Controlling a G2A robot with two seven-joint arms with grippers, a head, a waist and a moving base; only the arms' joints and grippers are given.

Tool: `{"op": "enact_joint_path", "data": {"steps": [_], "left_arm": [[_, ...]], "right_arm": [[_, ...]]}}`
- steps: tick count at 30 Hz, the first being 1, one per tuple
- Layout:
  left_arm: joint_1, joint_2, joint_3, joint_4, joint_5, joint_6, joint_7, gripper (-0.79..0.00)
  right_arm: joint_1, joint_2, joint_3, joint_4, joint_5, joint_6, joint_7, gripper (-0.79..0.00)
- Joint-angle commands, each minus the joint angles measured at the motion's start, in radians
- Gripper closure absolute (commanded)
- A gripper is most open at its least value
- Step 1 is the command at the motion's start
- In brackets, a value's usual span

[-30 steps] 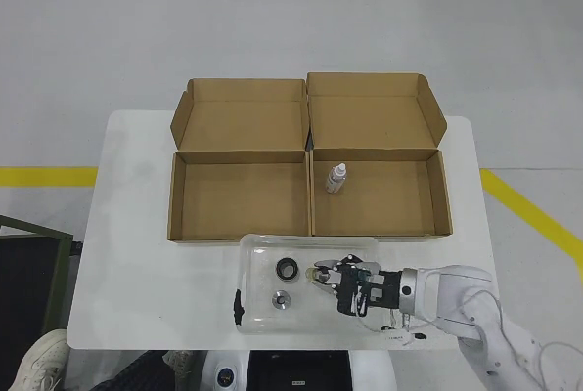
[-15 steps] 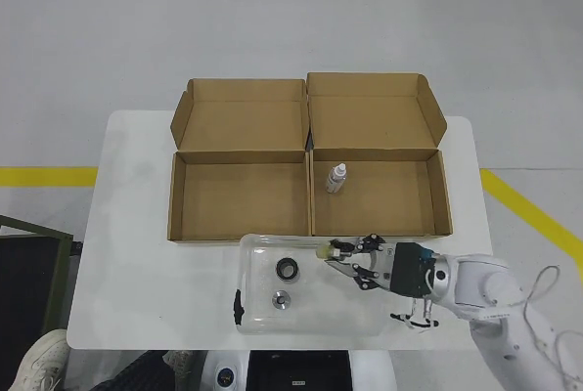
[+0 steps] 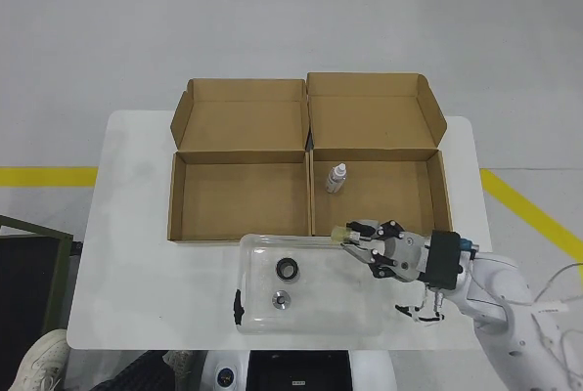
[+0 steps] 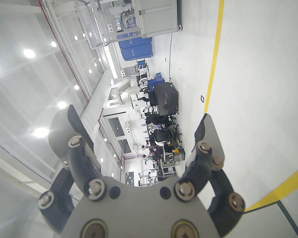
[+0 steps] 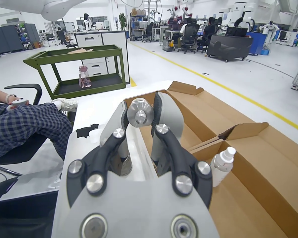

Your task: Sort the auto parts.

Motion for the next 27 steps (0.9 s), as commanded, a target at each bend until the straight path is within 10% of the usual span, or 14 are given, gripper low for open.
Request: {"op": "enact_joint_path", "data": {"steps": [1,15,27], "left_arm": [[0.000,0.000,0.000,0.000,0.000,0.000,0.000,-0.785],[0.000,0.000,0.000,0.000,0.000,0.000,0.000,-0.785],[0.000,0.000,0.000,0.000,0.000,0.000,0.000,-0.785]], "right_arm": [[-0.002,0.000,0.005,0.003,-0.005,-0.003,-0.014,0.000],[0.019,-0.002,0.025,0.021,-0.005,0.005,-0.006,0.000],[0.051,-0.002,0.024,0.014,-0.019,0.147,0.254,0.000]]}}
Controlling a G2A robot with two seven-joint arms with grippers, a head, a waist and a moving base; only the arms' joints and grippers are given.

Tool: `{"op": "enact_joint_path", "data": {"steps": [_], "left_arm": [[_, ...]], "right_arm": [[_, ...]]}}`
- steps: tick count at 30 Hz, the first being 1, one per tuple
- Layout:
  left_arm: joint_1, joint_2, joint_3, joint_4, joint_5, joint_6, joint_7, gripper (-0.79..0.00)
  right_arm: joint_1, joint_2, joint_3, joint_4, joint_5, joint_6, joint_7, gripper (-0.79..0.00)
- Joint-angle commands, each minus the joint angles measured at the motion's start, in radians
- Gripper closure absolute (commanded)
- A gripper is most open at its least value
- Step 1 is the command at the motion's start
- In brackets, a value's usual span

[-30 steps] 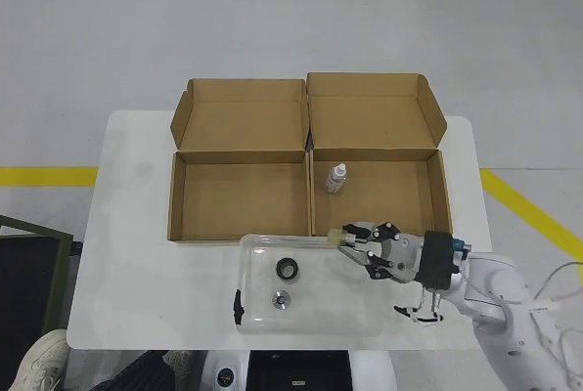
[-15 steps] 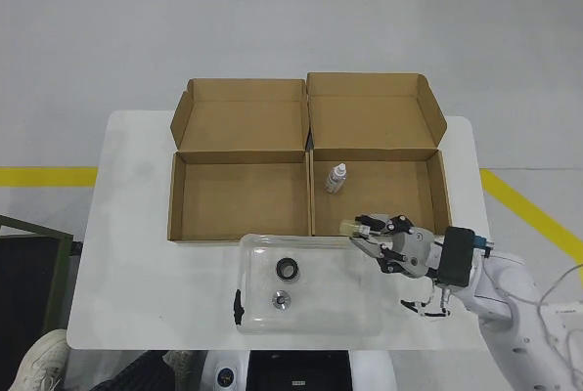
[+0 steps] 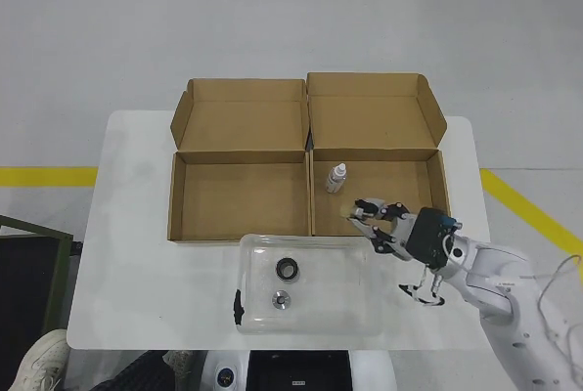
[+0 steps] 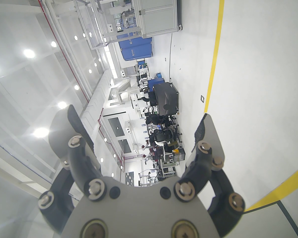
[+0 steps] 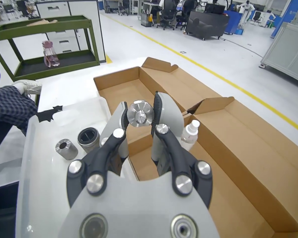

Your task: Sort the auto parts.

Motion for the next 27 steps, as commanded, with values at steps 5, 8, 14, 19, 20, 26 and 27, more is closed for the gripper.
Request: {"op": "enact_joint_path", "data": {"steps": [5,8,14,19,20,26,27], "left_arm": [[0.000,0.000,0.000,0.000,0.000,0.000,0.000,-0.785],[0.000,0.000,0.000,0.000,0.000,0.000,0.000,-0.785],[0.000,0.000,0.000,0.000,0.000,0.000,0.000,-0.785],[0.000,0.000,0.000,0.000,0.000,0.000,0.000,-0.785],[0.000,0.000,0.000,0.000,0.000,0.000,0.000,-0.785],[0.000,0.000,0.000,0.000,0.000,0.000,0.000,-0.785],[0.000,0.000,0.000,0.000,0.000,0.000,0.000,-0.785]], "right_arm": [[0.038,0.001,-0.001,0.021,0.030,0.045,0.159,0.000],[0.066,0.002,-0.006,0.039,0.050,0.058,0.240,0.000],[0.137,0.001,-0.035,0.087,0.075,0.089,0.394,0.000],[0.215,-0.006,-0.093,0.153,0.089,0.114,0.506,0.000],[0.231,-0.008,-0.105,0.167,0.090,0.121,0.522,0.000],[0.315,-0.021,-0.169,0.254,0.092,0.167,0.562,0.000],[0.325,-0.023,-0.178,0.265,0.092,0.171,0.566,0.000]]}}
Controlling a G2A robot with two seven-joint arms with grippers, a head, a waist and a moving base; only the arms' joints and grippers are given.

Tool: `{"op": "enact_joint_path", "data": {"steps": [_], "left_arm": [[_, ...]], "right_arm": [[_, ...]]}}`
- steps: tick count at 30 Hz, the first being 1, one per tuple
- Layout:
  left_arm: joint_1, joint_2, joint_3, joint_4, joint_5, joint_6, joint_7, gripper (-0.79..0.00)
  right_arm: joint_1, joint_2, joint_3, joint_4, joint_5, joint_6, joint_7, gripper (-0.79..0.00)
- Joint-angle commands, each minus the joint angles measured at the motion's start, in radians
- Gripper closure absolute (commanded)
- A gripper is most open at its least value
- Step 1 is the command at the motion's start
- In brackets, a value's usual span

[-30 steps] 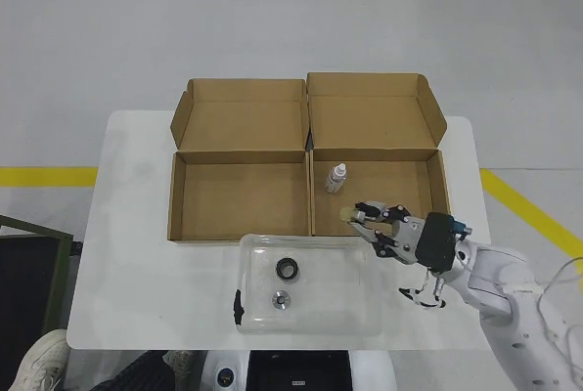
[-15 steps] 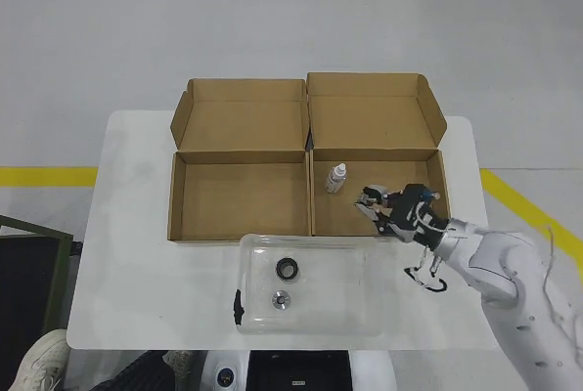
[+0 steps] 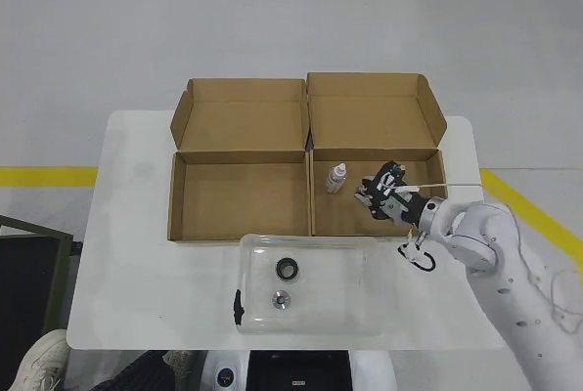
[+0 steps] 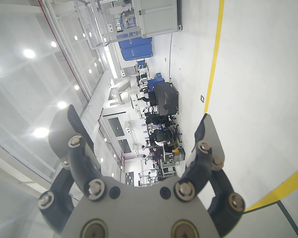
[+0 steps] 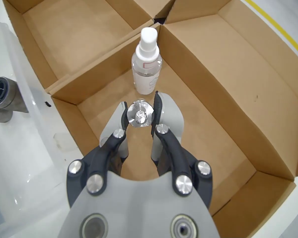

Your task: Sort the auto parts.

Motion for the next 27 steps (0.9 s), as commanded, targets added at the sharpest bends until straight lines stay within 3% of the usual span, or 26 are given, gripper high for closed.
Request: {"op": "enact_joint_path", "data": {"steps": [1,19,27], "left_arm": [[0.000,0.000,0.000,0.000,0.000,0.000,0.000,-0.785],[0.000,0.000,0.000,0.000,0.000,0.000,0.000,-0.785],[0.000,0.000,0.000,0.000,0.000,0.000,0.000,-0.785]], "right_arm": [[0.020,-0.003,-0.015,0.024,0.004,0.004,0.008,0.000],[0.170,-0.038,-0.153,0.209,0.002,0.040,0.079,0.000],[0.193,-0.047,-0.185,0.224,-0.018,0.059,0.103,-0.188]]}}
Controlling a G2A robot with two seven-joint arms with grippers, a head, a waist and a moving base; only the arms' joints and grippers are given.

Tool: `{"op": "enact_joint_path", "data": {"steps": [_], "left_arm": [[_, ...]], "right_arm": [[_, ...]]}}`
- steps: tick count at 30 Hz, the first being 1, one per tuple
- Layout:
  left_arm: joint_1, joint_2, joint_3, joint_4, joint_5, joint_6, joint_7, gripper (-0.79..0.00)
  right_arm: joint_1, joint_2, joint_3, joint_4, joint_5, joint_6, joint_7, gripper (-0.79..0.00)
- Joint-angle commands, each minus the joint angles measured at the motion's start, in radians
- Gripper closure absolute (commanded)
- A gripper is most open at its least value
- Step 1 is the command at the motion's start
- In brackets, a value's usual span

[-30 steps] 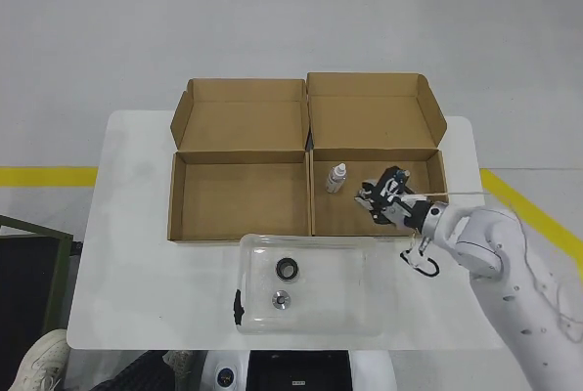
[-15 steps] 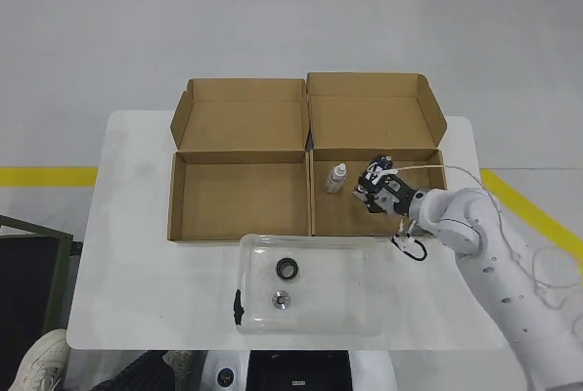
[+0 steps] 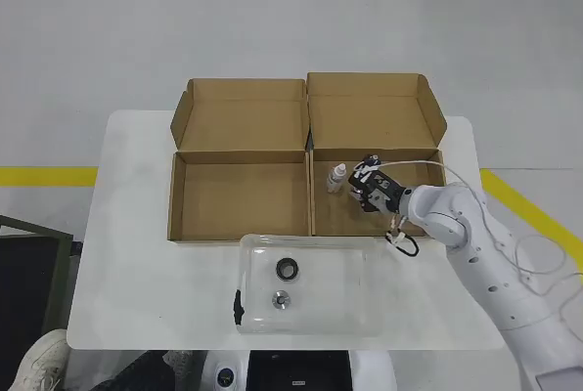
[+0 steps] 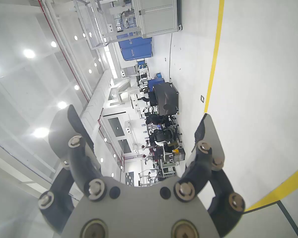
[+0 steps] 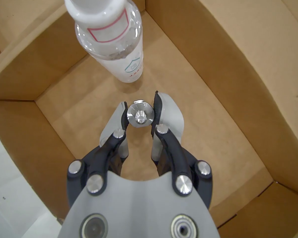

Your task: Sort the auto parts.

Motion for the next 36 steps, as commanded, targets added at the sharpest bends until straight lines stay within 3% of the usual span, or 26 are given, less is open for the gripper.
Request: {"op": "enact_joint_path", "data": {"steps": [1,3,7,20,29,36], "left_arm": [[0.000,0.000,0.000,0.000,0.000,0.000,0.000,-0.785],[0.000,0.000,0.000,0.000,0.000,0.000,0.000,-0.785],[0.000,0.000,0.000,0.000,0.000,0.000,0.000,-0.785],[0.000,0.000,0.000,0.000,0.000,0.000,0.000,-0.785],[0.000,0.000,0.000,0.000,0.000,0.000,0.000,-0.785],[0.000,0.000,0.000,0.000,0.000,0.000,0.000,-0.785]], "right_arm": [[0.003,-0.001,-0.004,0.001,-0.003,0.002,0.001,-0.203],[0.003,-0.002,-0.007,0.001,-0.006,0.005,0.001,-0.265],[-0.002,-0.003,-0.008,-0.007,-0.014,0.008,0.001,-0.302],[-0.107,0.024,0.094,-0.196,-0.063,0.019,-0.019,-0.332],[-0.235,0.046,0.177,-0.390,-0.066,-0.022,-0.066,-0.348],[-0.330,0.054,0.174,-0.552,-0.102,-0.076,-0.125,-0.363]]}}
